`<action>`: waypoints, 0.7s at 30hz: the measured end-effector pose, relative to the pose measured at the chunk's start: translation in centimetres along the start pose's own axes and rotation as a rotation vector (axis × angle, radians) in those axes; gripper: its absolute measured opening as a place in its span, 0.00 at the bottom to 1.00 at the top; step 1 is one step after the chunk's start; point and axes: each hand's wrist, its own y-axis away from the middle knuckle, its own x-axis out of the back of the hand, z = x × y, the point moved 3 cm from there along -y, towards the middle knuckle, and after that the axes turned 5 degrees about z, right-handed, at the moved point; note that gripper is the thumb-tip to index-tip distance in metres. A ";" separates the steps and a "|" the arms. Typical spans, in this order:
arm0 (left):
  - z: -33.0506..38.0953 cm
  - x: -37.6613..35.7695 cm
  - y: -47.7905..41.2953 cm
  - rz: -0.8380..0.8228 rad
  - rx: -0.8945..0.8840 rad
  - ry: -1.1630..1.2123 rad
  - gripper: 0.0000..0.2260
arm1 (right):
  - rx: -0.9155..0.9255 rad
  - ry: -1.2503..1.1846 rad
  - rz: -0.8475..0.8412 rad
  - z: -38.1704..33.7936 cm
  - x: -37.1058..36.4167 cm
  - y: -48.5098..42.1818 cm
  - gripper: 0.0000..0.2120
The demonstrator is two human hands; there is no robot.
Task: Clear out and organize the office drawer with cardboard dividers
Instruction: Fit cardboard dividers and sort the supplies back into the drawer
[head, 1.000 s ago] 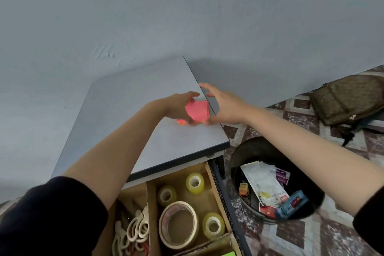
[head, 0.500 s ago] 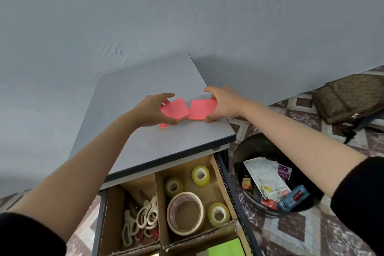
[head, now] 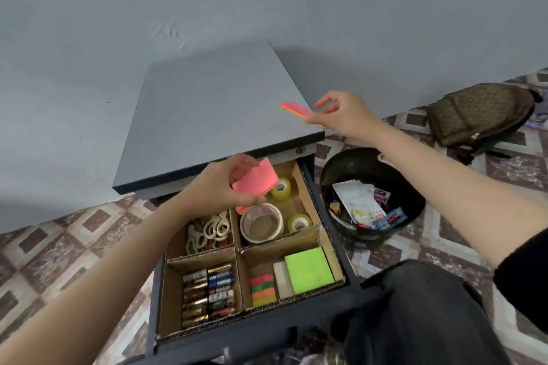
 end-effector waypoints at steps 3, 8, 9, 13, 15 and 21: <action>-0.5 -2.9 2.9 -0.088 0.010 0.076 0.23 | -0.011 -0.170 -0.112 -0.5 -1.0 3.7 0.16; -1.9 -7.1 5.0 -0.174 0.036 0.099 0.20 | 0.045 -0.164 -0.342 0.1 -5.7 8.5 0.11; -2.2 -8.0 5.2 -0.204 0.047 0.096 0.21 | 0.043 -0.161 -0.362 0.7 -6.6 8.9 0.11; -3.1 -11.2 5.5 -0.308 0.071 0.077 0.24 | 0.006 -0.192 -0.390 2.7 -9.5 9.4 0.06; -3.6 -12.6 5.3 -0.311 0.070 0.042 0.24 | -0.033 -0.225 -0.398 3.6 -10.6 9.2 0.07; -3.6 -16.0 5.0 -0.202 0.079 -0.046 0.26 | -0.049 -0.259 -0.395 4.5 -11.9 8.4 0.11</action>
